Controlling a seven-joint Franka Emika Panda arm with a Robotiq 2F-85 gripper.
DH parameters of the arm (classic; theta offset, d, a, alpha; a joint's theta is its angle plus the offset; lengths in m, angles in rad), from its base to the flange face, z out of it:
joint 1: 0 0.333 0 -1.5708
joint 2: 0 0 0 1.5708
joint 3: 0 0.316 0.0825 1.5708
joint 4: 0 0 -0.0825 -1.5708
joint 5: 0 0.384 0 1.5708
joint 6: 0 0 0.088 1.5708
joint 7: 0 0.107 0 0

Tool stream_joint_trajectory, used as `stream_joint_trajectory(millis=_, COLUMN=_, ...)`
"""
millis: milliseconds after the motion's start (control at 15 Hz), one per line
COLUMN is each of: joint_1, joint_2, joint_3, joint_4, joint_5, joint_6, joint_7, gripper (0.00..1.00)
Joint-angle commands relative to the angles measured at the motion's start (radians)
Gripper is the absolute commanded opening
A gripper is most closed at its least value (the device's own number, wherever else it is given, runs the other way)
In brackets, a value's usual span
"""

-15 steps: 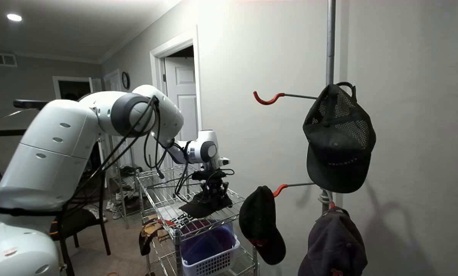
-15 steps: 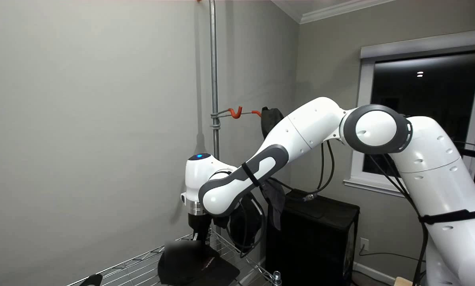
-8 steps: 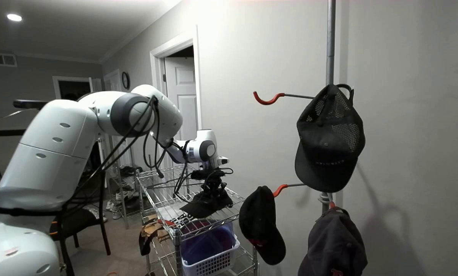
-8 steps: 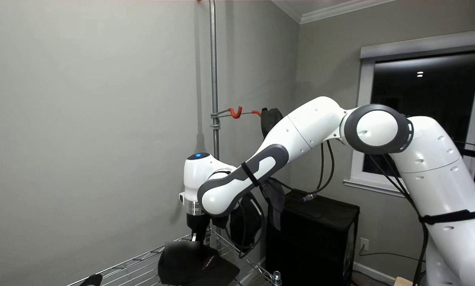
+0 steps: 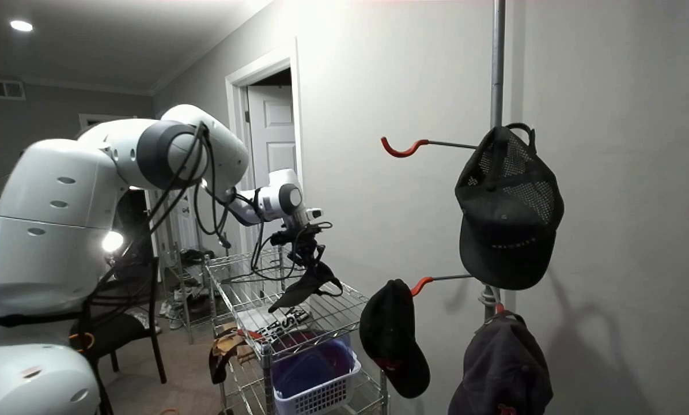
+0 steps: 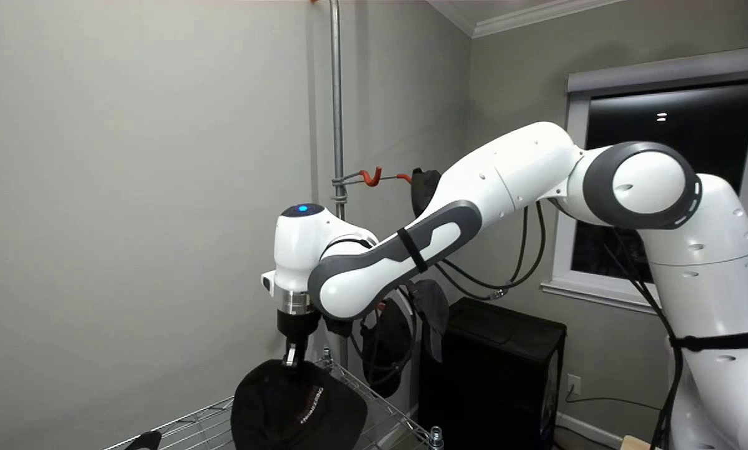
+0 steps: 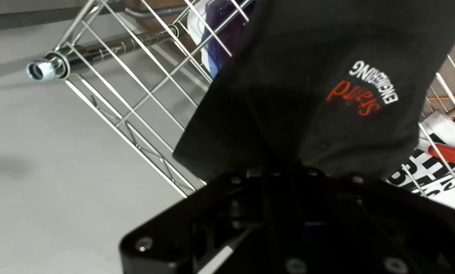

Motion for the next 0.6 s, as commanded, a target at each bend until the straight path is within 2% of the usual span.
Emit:
stream_joint_trajectory(millis=0, joint_1=0.045, joint_2=-0.157, joint_3=0.014, joint_4=-0.066, joint_5=-0.109, joint_6=-0.053, joint_7=0.055, gripper=0.03)
stream_joint_trajectory(millis=267, joint_1=0.067, joint_2=-0.302, joint_3=0.055, joint_4=-0.084, joint_5=-0.246, joint_6=-0.127, joint_7=0.082, gripper=0.03)
stream_joint_trajectory(millis=533, joint_1=0.039, joint_2=-0.424, joint_3=0.099, joint_4=-0.07, joint_5=-0.347, joint_6=-0.202, joint_7=0.078, gripper=0.03)
